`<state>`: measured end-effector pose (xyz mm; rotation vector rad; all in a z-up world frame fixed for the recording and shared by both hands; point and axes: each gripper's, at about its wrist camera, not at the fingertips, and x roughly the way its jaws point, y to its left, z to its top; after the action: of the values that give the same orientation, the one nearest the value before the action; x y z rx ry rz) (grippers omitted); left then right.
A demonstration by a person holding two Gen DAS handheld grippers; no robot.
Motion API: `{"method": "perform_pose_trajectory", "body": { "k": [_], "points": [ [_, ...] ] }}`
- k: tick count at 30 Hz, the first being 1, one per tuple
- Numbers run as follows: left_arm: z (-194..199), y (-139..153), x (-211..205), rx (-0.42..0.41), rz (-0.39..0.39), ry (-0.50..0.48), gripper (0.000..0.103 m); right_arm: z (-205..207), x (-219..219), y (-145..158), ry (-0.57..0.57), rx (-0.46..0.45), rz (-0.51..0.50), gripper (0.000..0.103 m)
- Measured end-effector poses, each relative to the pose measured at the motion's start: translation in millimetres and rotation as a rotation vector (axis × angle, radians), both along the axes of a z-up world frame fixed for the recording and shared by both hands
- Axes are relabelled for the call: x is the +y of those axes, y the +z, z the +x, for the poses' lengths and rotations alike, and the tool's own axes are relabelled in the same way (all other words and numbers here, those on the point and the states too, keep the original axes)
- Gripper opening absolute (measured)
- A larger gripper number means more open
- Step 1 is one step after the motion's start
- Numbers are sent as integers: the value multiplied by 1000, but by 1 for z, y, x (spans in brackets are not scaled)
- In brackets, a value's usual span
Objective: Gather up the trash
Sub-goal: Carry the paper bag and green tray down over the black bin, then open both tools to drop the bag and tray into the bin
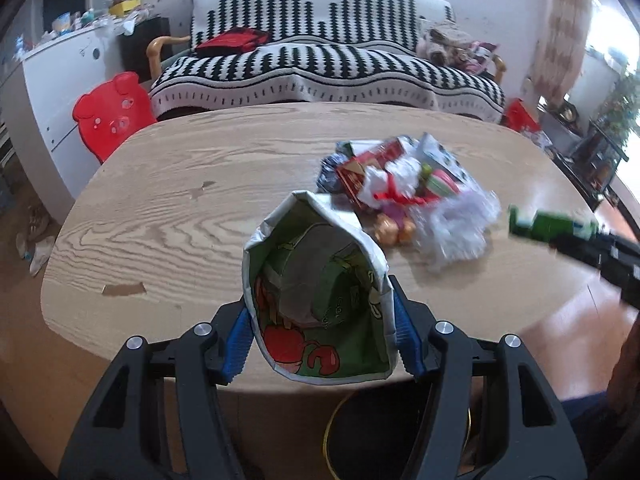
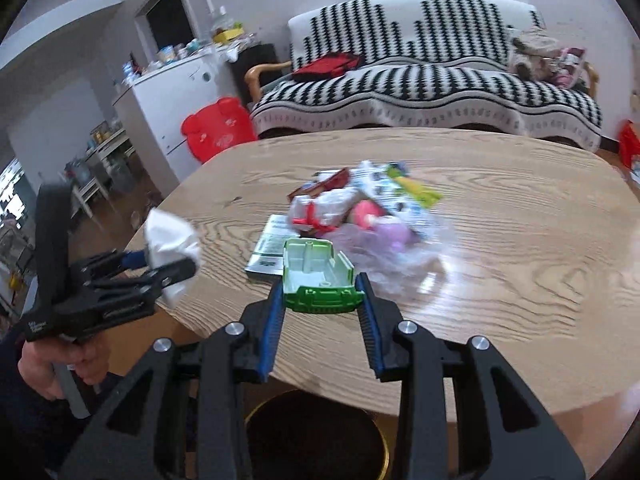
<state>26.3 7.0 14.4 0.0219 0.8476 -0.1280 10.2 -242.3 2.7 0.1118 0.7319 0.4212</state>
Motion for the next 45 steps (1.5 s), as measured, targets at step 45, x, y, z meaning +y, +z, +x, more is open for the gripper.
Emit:
{"method": "perform_pose_trajectory", "body": {
  "k": [45],
  "points": [
    [-84, -165, -58, 565, -102, -159, 60, -72, 35, -138, -2, 552, -99, 36]
  ]
}}
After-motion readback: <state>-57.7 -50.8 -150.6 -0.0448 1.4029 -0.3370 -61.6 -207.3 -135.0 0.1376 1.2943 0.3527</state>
